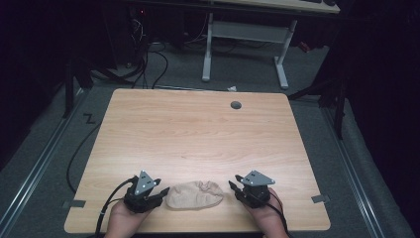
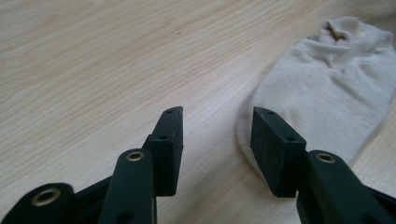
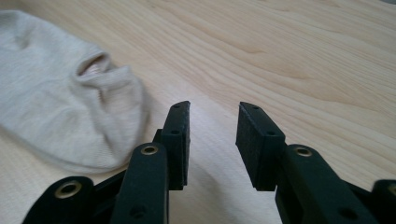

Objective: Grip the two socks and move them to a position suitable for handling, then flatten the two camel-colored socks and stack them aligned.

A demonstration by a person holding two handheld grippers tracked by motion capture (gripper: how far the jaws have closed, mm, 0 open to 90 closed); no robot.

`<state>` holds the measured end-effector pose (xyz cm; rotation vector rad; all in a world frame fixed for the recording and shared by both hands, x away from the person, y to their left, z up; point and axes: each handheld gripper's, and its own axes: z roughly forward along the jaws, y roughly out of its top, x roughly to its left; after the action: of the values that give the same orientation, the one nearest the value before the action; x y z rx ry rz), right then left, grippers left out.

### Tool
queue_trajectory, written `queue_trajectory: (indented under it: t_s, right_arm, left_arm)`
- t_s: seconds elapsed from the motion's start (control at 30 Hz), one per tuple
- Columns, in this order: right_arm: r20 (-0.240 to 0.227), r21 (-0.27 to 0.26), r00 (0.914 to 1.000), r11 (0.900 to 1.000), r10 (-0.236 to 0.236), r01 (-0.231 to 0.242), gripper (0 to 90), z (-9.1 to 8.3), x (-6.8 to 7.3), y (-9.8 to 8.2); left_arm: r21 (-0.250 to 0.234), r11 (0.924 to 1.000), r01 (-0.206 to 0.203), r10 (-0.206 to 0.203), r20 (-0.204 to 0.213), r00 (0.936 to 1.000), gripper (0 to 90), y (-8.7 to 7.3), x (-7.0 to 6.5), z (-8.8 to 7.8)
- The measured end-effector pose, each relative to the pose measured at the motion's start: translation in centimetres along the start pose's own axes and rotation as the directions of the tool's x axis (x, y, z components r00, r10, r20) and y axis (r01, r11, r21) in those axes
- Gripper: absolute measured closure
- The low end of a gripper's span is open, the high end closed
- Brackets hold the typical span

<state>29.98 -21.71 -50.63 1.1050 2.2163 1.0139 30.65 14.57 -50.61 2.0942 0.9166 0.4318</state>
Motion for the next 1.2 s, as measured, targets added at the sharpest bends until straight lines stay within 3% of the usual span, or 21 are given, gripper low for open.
queue_trajectory:
  t_s: [0.23, 0.37, 0.47, 0.53, 0.7, 0.87, 1.03, 1.2]
  right_arm:
    - [0.05, -0.008, 0.9974, 0.999, 0.053, -0.053, 60.9, 0.3, -2.0, -0.4]
    - [0.091, -0.011, 0.9926, 0.997, 0.081, -0.08, 59.1, 0.3, -3.2, -0.8]
    - [0.13, -0.017, 0.9855, 0.994, 0.109, -0.107, 57.6, 0.3, -4.2, -1.1]
    - [0.157, -0.024, 0.9794, 0.992, 0.127, -0.125, 56.2, 0.3, -5.0, -1.4]
    - [0.216, 0.003, 0.9617, 0.985, 0.168, -0.173, 55.0, 0.5, -6.9, -2.6]
    - [0.245, -0.004, 0.9485, 0.979, 0.2, -0.206, 49.1, -0.1, -7.9, -3.4]
    - [0.248, 0.0, 0.949, 0.979, 0.195, -0.201, 47.8, -0.4, -7.8, -3.6]
    - [0.25, 0.002, 0.9486, 0.98, 0.194, -0.201, 47.4, -0.6, -7.5, -3.7]
  left_arm:
    - [-0.027, 0.9982, 0.053, -0.054, -0.028, 0.9982, 53.1, -0.1, 2.3, -0.5]
    - [-0.03, 0.9967, 0.076, -0.077, -0.059, 0.9953, 51.0, -0.5, 4.4, -0.7]
    - [-0.016, 0.9954, 0.094, -0.095, -0.102, 0.9903, 49.5, -1.0, 6.3, -0.9]
    - [0.001, 0.9965, 0.083, -0.083, -0.141, 0.9865, 48.4, -1.3, 7.5, -0.9]
    - [0.003, 0.9924, 0.123, -0.121, -0.166, 0.9787, 47.3, -1.7, 9.4, -1.0]
    - [-0.005, 0.9914, 0.131, -0.13, -0.168, 0.9773, 47.3, -1.6, 9.8, -0.8]
    - [0.002, 0.9952, 0.098, -0.097, -0.15, 0.9839, 47.1, -1.2, 9.3, -0.3]
    - [0.003, 0.9954, 0.096, -0.095, -0.14, 0.9856, 47.1, -1.2, 9.0, -0.1]
